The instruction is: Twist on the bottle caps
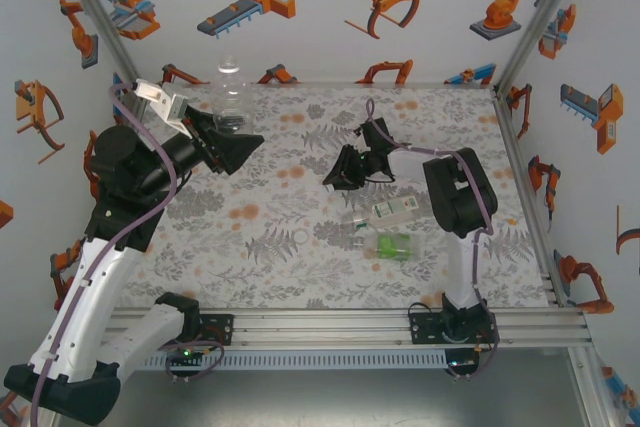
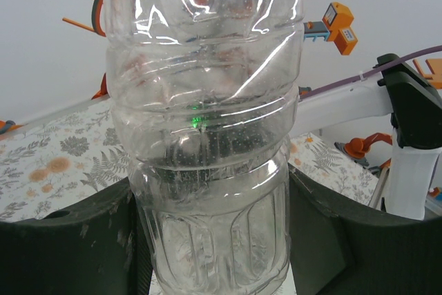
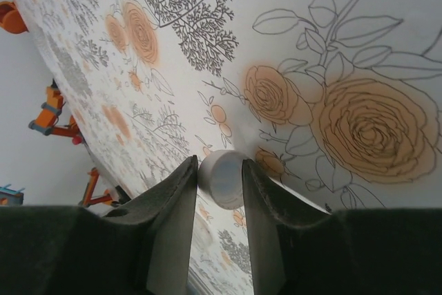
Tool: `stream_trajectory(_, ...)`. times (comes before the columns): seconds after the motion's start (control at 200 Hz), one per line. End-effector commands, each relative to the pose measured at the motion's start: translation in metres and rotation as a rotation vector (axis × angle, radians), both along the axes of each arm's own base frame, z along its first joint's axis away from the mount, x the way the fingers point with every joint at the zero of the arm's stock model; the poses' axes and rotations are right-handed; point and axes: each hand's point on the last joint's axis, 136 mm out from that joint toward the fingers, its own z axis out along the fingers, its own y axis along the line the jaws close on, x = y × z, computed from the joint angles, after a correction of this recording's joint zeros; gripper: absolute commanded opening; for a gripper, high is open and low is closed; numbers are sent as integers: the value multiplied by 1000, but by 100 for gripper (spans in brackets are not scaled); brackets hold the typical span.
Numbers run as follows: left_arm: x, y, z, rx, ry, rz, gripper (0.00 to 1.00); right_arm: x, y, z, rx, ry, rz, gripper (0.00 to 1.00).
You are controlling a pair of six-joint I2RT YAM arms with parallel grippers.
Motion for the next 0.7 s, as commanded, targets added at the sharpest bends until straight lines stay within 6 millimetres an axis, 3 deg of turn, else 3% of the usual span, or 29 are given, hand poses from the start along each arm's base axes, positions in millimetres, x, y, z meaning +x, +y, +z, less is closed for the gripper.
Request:
stream_trajectory(0.0,-7,3,10,-15,-35,2,0,-7,-16,-13,-85,25,-4,35)
stream_trajectory(0.085,-10,4,11,-11,-37,4,0,-6,-15,-14,-77,25,-6,28)
stream_trajectory(0.345,-11,6,12,-14,-40,7,0,-1,-17,-11,-45,23,-28,31)
stream_trajectory(0.696,-12,6,15,-14,-40,8,0,17,-39,-16,193,69,-160,28)
